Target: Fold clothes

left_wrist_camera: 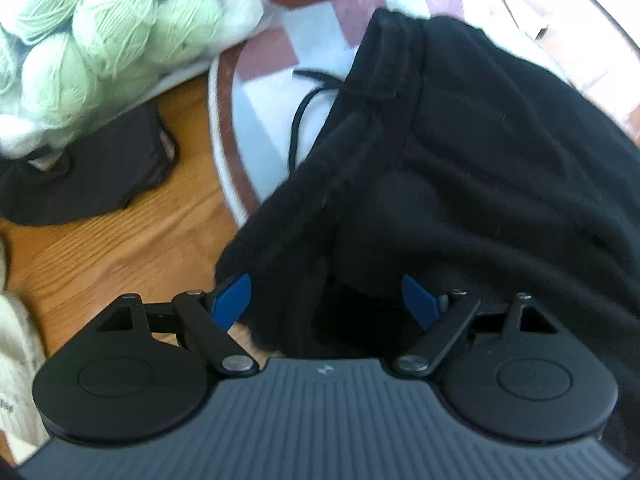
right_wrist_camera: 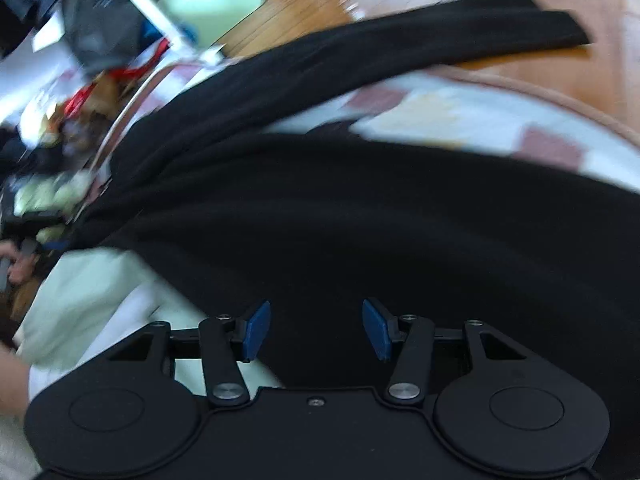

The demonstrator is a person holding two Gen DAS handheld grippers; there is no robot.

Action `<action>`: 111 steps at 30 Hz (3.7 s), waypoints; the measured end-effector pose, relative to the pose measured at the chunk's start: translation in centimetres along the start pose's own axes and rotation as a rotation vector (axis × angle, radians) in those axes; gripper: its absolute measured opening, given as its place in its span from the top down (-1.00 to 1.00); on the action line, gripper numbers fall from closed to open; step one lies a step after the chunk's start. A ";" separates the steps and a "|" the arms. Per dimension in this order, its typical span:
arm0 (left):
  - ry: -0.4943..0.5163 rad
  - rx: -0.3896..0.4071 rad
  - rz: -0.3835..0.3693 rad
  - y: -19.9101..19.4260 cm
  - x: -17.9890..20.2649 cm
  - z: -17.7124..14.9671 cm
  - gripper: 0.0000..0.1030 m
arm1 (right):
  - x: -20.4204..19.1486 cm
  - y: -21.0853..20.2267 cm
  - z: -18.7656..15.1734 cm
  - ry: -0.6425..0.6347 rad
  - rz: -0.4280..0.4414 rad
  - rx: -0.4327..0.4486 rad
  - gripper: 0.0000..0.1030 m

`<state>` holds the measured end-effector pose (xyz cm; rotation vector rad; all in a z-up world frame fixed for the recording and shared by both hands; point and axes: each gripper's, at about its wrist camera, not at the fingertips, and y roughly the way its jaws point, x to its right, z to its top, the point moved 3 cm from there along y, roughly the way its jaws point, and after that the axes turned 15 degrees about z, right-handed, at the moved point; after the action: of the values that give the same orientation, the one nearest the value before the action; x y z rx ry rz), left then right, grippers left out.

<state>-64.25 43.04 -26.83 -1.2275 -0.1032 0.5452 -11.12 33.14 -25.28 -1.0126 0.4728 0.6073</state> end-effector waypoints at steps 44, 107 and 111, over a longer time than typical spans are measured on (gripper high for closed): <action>-0.036 -0.003 -0.182 3.1 0.0 -1.4 -0.56 | -1.6 9.1 8.3 -0.195 0.023 0.072 0.91; -0.026 0.214 -0.236 -6.8 -0.3 -1.3 0.92 | -8.2 4.1 5.6 -0.317 0.217 0.125 0.86; -0.149 0.231 -0.269 -10.4 -6.4 -0.8 0.92 | -10.9 2.9 5.2 -0.424 0.296 0.070 0.86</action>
<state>-66.02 37.16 -16.26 -0.9292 -0.3181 0.4008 -20.72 36.19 -17.98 -0.7238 0.2657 1.0365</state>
